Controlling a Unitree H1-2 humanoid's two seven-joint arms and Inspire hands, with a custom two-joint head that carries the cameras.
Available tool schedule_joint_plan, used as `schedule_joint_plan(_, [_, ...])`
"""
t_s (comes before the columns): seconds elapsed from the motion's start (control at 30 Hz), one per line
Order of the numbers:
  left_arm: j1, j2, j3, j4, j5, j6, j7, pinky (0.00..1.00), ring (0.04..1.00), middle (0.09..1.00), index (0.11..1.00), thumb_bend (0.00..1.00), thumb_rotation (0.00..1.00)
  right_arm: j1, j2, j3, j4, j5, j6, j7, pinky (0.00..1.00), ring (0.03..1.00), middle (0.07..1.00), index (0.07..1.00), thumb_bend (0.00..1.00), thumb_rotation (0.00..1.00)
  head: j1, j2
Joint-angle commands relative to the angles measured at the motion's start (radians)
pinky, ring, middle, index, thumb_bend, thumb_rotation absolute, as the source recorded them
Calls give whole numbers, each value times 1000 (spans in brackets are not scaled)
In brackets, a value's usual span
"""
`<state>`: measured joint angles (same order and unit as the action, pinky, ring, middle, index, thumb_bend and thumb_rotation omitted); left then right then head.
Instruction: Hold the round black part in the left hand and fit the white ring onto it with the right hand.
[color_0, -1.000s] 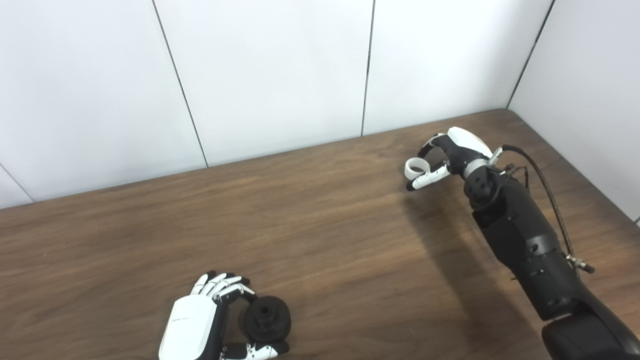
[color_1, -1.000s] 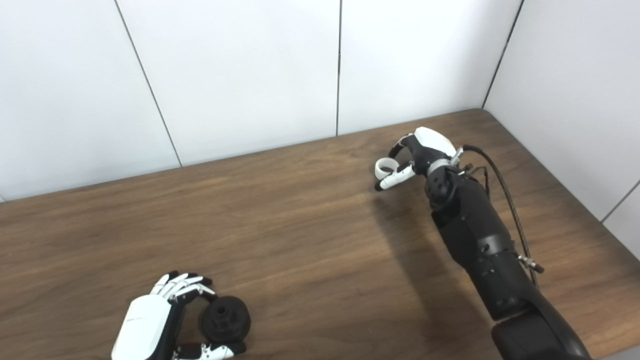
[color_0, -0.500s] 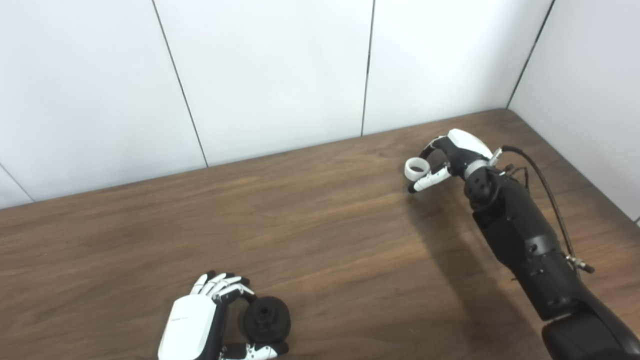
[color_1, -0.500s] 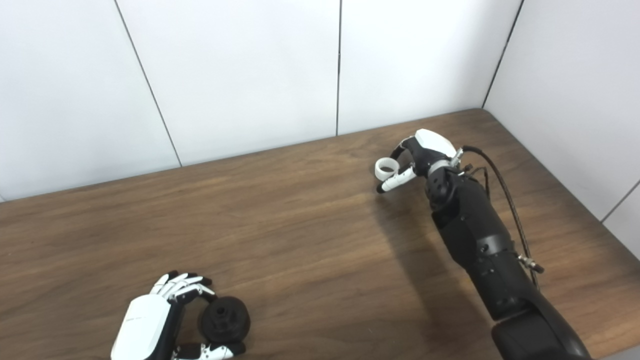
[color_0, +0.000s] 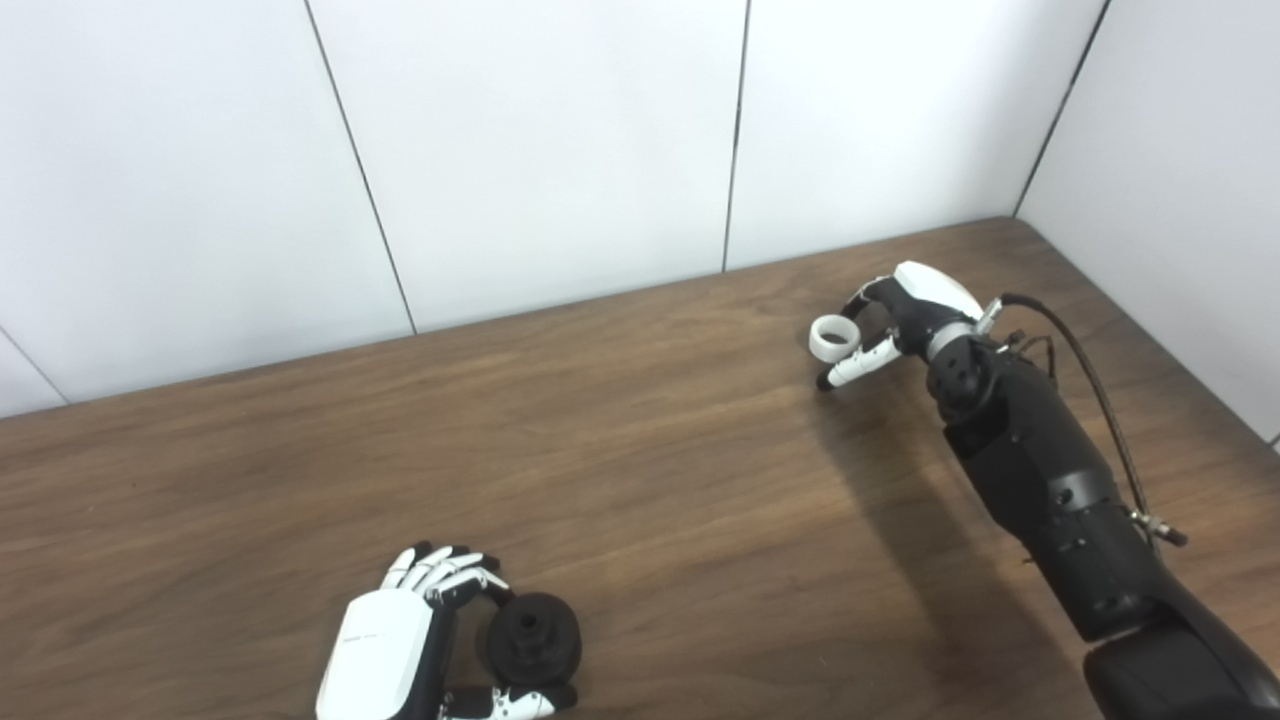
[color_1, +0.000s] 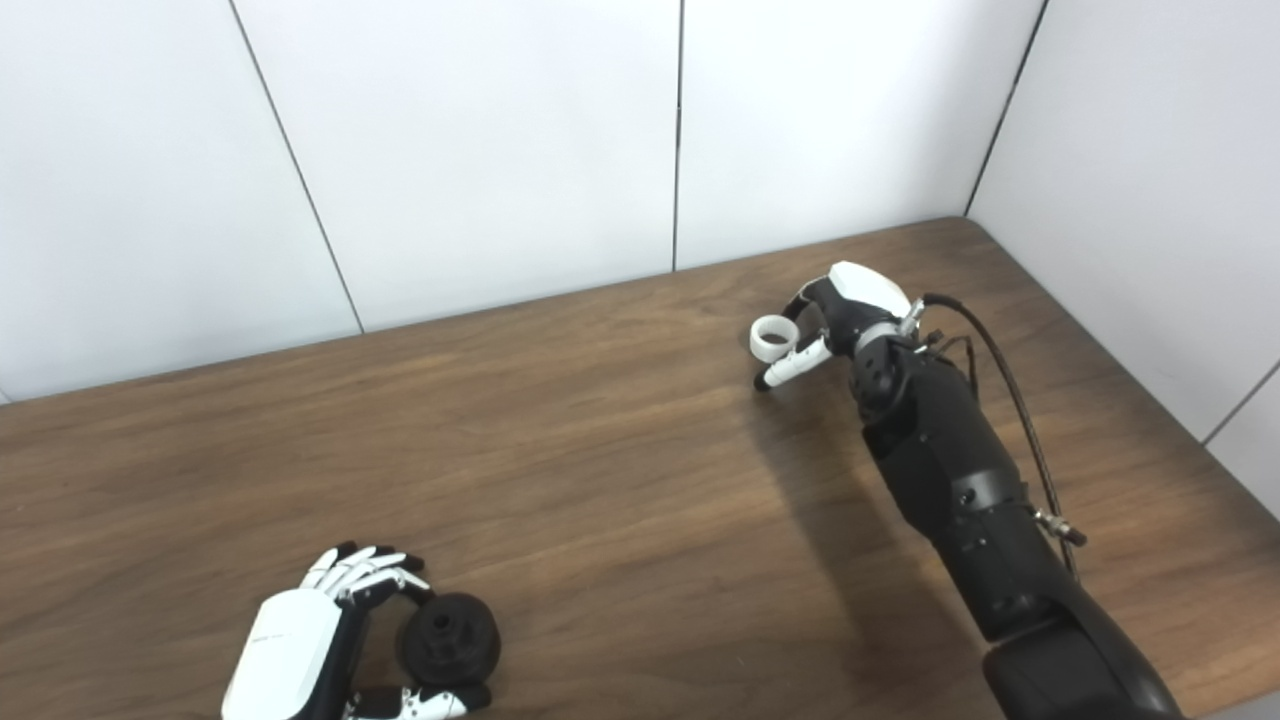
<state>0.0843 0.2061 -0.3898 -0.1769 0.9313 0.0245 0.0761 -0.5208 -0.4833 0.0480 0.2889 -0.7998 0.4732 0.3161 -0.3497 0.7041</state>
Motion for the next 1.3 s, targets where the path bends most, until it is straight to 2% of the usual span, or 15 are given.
schedule_joint_plan(0.0, [35, 28, 2, 17, 31, 36, -48, 932, 838, 754, 484, 524, 52, -56, -30, -1, -22, 0, -4, -27, 961, 1000, 933, 678, 793, 270, 4, 5])
schedule_joint_plan(0.73, [39, 13, 0, 4, 51, 49, -56, 928, 833, 753, 484, 524, 53, -87, -47, 51, 27, 51, -8, -94, 942, 984, 918, 666, 797, 254, 18, 11])
schedule_joint_plan(1.27, [42, 14, 3, -6, 48, 51, -64, 933, 836, 753, 484, 524, 53, -81, -54, 52, 19, 65, -5, -90, 947, 992, 914, 642, 788, 244, 21, 19])
